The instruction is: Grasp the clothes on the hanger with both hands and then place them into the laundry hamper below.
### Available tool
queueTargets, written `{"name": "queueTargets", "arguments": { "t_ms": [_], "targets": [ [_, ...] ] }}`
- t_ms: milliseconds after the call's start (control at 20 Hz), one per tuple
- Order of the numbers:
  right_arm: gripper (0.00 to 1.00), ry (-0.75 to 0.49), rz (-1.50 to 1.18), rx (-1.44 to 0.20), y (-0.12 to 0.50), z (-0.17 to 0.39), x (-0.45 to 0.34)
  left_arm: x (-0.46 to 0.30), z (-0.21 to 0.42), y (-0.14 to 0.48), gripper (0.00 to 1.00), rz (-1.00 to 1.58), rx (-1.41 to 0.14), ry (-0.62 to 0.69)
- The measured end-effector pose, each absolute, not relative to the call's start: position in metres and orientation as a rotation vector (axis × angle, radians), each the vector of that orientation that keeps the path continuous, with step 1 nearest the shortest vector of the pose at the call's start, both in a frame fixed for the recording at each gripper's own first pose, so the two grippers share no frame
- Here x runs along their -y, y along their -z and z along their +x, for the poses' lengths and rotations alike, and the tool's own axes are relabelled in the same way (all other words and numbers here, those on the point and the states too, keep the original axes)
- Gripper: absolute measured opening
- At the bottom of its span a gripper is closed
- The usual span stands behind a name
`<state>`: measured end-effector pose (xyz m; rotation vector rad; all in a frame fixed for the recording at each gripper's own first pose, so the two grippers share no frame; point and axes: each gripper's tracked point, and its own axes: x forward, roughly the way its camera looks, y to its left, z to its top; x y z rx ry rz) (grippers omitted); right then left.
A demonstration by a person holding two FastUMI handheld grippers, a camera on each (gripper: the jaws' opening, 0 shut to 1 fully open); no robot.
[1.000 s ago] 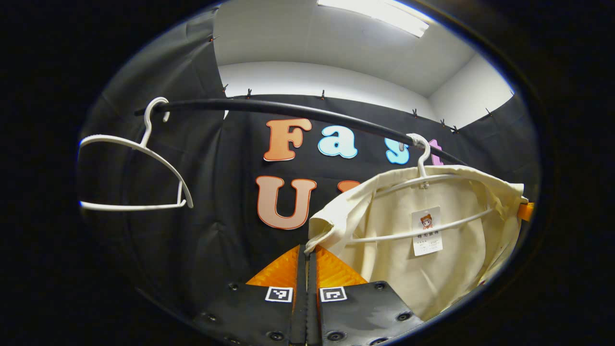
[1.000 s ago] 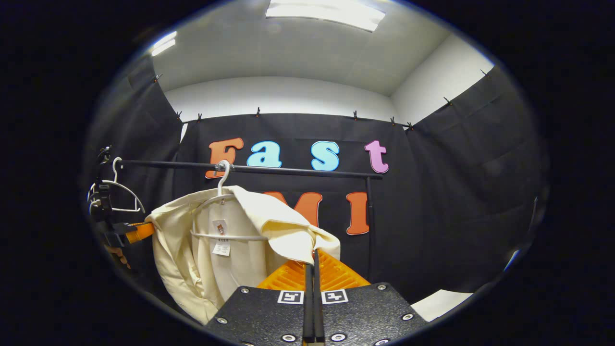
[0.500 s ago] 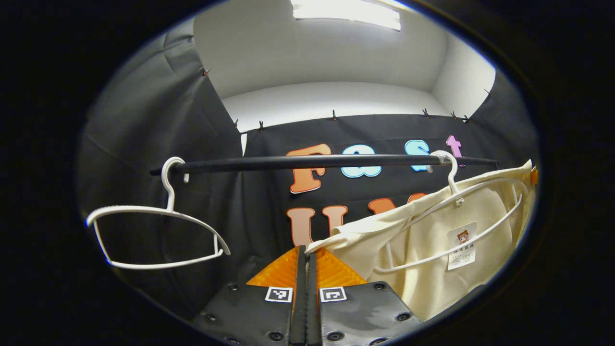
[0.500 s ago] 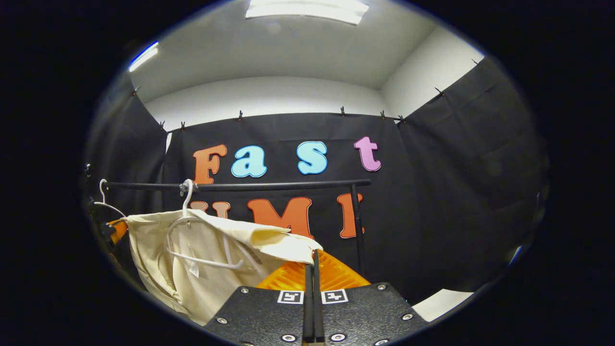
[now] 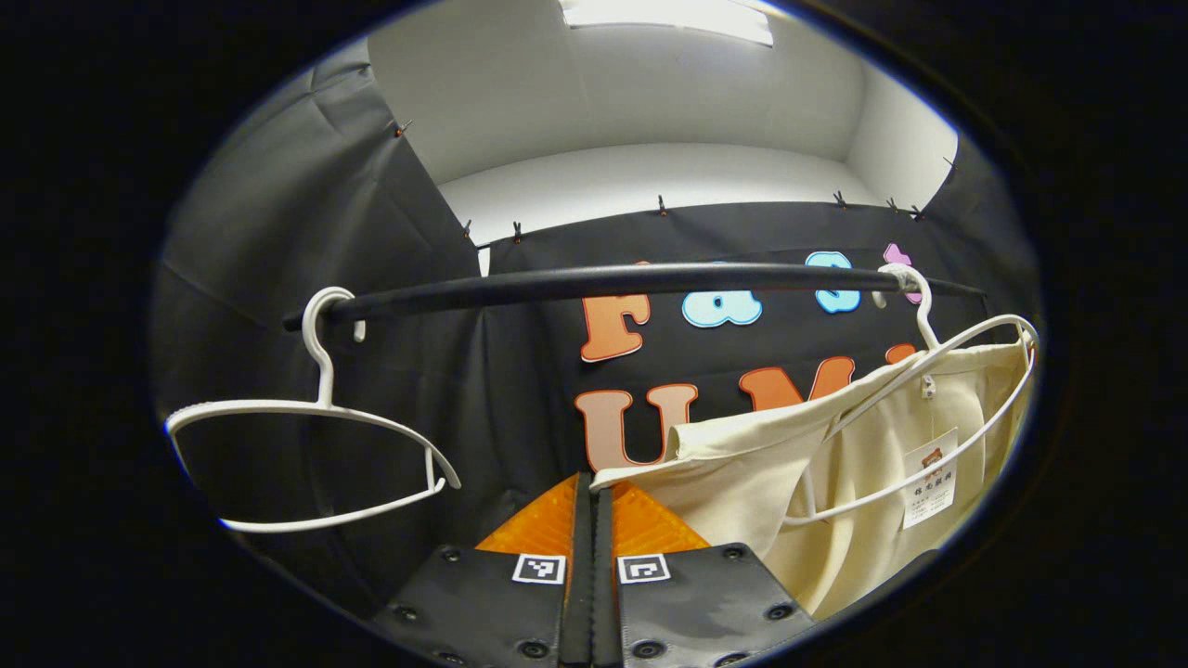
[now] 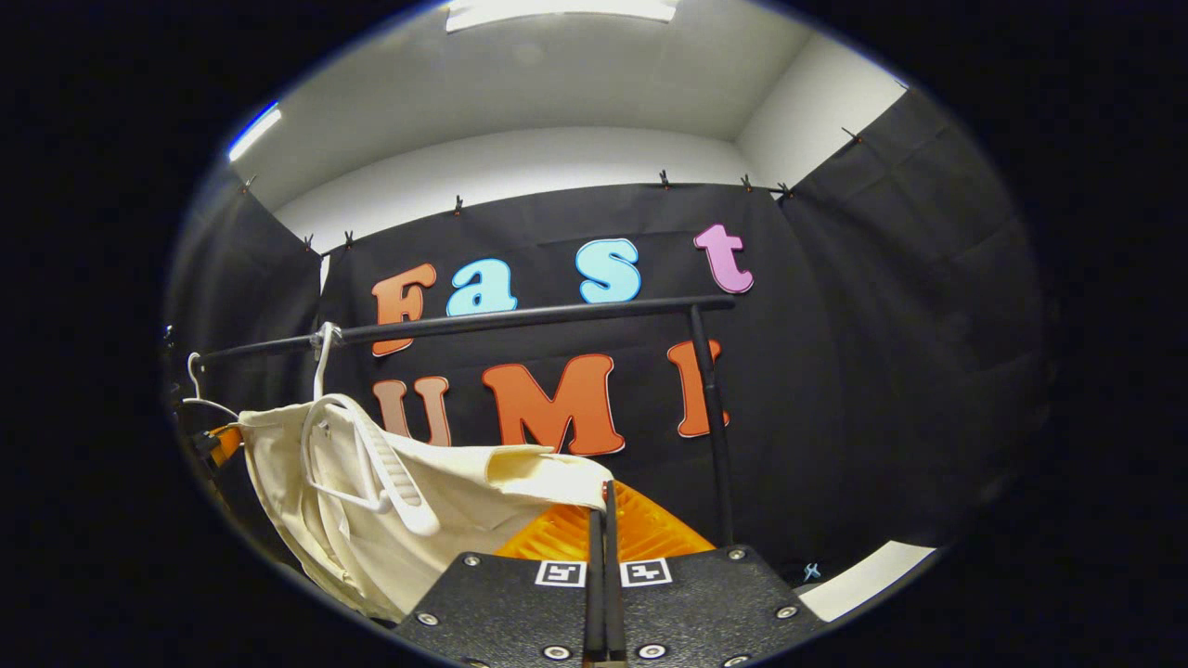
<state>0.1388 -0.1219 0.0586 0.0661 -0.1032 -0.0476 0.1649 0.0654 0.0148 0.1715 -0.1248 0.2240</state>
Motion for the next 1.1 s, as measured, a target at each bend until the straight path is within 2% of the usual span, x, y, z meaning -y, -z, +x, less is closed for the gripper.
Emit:
{"name": "queueTargets", "arguments": {
  "t_ms": [400, 550, 750, 1100],
  "targets": [
    [0.0, 0.004, 0.109, -0.06, 0.04, 0.182, 0.099, -0.1, 0.185, 0.046, 0.06, 0.183, 0.003, -0.279],
    [0.0, 0.004, 0.116, -0.113, 0.078, 0.189, 0.094, -0.102, 0.19, 0.073, 0.07, 0.146, -0.043, -0.264],
    [0.0, -0.041, 0.149, -0.184, 0.122, 0.181, 0.069, -0.084, 0.172, 0.1, 0.09, 0.137, -0.085, -0.202],
    [0.0, -0.145, 0.17, -0.299, 0.185, 0.157, 0.01, -0.033, 0.156, 0.135, 0.07, 0.081, -0.146, -0.07]
  ]
}}
